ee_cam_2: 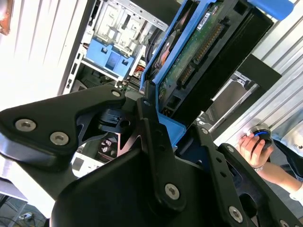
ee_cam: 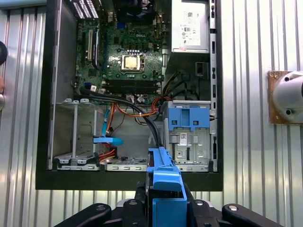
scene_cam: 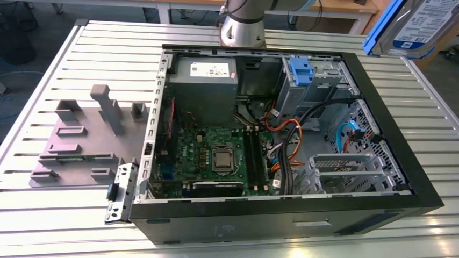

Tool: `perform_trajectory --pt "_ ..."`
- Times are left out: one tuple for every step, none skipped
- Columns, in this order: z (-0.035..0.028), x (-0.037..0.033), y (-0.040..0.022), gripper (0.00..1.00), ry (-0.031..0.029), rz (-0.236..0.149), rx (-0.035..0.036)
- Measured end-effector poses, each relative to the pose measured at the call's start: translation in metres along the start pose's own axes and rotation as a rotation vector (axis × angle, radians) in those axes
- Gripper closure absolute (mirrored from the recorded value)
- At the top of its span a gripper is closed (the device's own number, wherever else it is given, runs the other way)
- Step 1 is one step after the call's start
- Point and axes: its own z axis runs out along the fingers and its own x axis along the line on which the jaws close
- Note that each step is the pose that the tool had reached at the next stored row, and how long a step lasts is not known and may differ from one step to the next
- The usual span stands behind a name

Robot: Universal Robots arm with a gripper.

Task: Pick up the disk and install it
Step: 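Pick up the disk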

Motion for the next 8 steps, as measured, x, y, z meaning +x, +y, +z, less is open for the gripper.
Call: perform_trajectory --pt "0.0000 0.0003 0.0000 0.63 0.0000 0.000 0.0000" --pt "0.0001 0.0006 0.0000 0.63 -0.0001 0.000 0.0000" --pt "0.0001 0.0009 0.0000 0.63 0.0000 0.000 0.0000" --pt "0.0001 0.0012 0.0000 0.63 0.0000 0.000 0.0000" --pt "0.0001 0.0015 0.0000 0.63 0.0000 0.000 0.0000" --pt "0.0001 0.0018 0.0000 0.63 0.0001 0.000 0.0000" --pt "0.0002 0.0021 0.0000 0.63 0.0000 0.000 0.0000" --pt "0.0002 0.0024 0.0000 0.63 0.0000 0.000 0.0000"
